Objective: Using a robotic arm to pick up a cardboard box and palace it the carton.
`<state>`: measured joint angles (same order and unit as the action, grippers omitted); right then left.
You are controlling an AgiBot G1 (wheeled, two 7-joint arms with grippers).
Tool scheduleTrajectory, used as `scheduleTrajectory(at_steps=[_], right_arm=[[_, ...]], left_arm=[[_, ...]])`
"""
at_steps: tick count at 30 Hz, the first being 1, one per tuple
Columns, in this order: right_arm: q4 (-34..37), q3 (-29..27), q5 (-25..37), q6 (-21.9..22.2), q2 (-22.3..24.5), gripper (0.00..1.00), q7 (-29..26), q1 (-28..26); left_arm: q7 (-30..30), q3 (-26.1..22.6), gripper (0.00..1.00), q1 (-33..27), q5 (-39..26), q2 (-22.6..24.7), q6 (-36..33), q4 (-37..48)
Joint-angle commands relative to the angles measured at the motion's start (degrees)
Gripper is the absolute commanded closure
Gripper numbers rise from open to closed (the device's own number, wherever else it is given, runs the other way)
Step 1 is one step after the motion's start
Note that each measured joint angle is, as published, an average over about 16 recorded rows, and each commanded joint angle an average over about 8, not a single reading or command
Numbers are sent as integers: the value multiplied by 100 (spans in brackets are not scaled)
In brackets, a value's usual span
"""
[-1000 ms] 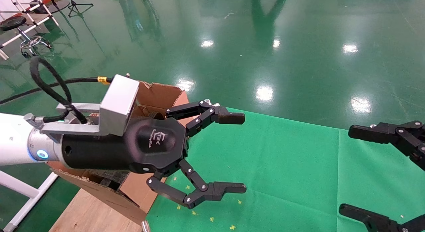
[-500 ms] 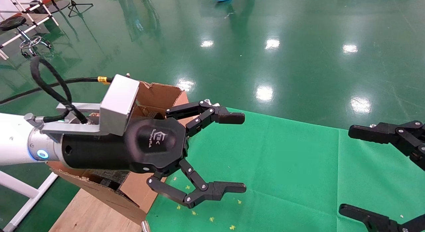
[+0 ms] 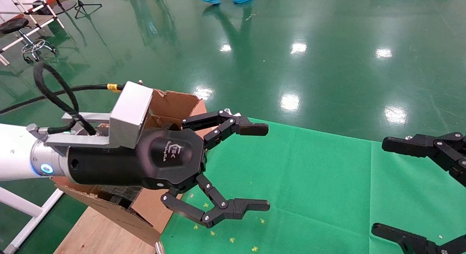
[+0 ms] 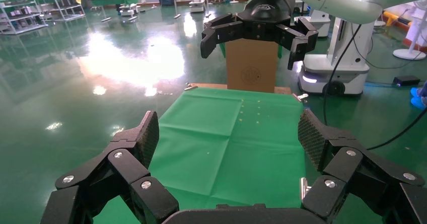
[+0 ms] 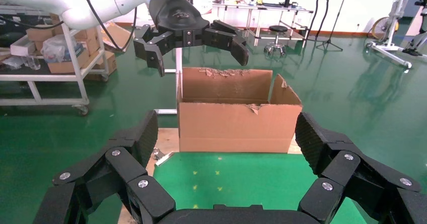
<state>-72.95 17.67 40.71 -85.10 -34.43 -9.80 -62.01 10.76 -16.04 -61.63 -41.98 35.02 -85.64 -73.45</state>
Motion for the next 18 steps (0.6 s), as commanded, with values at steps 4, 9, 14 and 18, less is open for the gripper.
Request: scheduleTrajectory(at_steps=[4,9,14,18], right_arm=[[0,0,0,0,0,0,0,0],[0,0,0,0,0,0,0,0],[0,0,0,0,0,0,0,0],[0,0,0,0,0,0,0,0]], left_arm=[[0,0,0,0,0,0,0,0],[0,0,0,0,0,0,0,0],[0,0,0,0,0,0,0,0],[0,0,0,0,0,0,0,0]])
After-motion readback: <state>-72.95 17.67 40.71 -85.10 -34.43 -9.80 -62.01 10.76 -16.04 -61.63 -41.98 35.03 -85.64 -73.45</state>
